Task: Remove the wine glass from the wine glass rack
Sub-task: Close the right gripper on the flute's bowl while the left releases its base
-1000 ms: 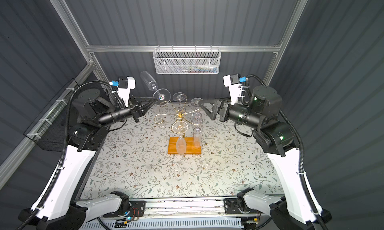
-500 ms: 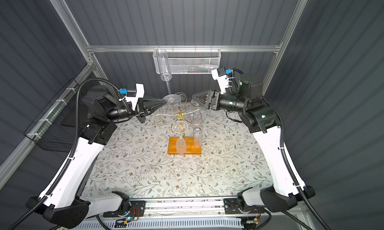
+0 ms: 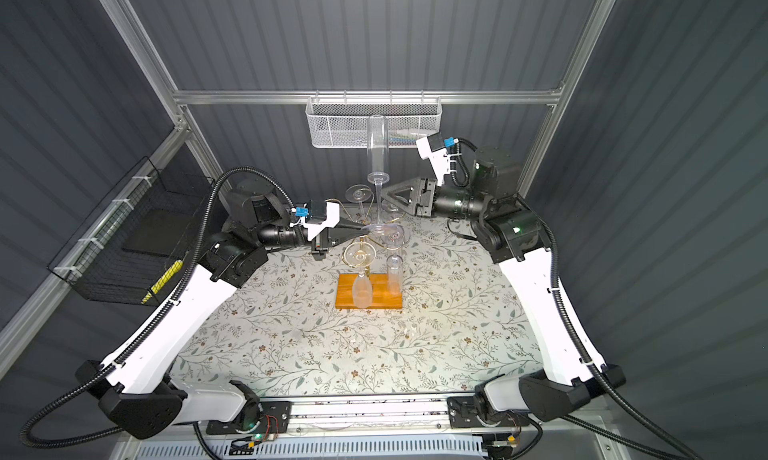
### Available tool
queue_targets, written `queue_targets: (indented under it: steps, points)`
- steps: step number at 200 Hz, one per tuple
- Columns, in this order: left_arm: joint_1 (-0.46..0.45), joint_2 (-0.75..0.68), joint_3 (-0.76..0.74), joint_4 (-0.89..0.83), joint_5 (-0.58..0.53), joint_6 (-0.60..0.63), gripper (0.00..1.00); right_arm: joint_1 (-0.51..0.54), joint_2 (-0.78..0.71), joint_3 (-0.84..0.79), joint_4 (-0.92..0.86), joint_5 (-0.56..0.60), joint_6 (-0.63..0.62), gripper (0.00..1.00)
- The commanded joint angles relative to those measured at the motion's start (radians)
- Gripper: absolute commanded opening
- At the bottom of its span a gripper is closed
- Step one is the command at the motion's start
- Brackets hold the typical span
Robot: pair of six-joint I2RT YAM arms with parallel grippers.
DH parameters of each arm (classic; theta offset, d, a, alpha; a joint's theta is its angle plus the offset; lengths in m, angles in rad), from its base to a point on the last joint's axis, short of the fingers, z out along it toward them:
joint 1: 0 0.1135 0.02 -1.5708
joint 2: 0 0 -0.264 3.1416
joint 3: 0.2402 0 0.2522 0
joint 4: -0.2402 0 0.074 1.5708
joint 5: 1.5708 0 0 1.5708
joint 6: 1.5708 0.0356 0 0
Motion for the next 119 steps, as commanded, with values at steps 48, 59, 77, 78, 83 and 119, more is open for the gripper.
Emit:
queue_targets:
  steps: [48,59,77,78,83,119]
  points:
    - [-0.068,-0.020,0.033,-0.042,-0.115,0.162,0.00,-0.036,-0.085,-0.047,0.002,0.067,-0.023,0.66]
    - [-0.079,-0.021,0.036,-0.065,-0.127,0.189,0.00,-0.064,-0.100,-0.048,0.001,0.090,-0.024,0.73]
    - [-0.102,-0.018,0.038,-0.086,-0.145,0.227,0.00,-0.104,-0.111,-0.036,-0.005,0.097,-0.037,0.80]
    - [-0.103,-0.017,0.039,-0.087,-0.146,0.230,0.00,-0.106,-0.111,-0.035,-0.005,0.097,-0.038,0.80]
    - [-0.113,-0.015,0.041,-0.094,-0.154,0.243,0.00,-0.117,-0.110,-0.031,-0.007,0.097,-0.040,0.82]
    - [-0.199,0.019,0.084,-0.186,-0.240,0.357,0.00,-0.162,-0.080,0.016,-0.054,0.091,-0.073,0.86]
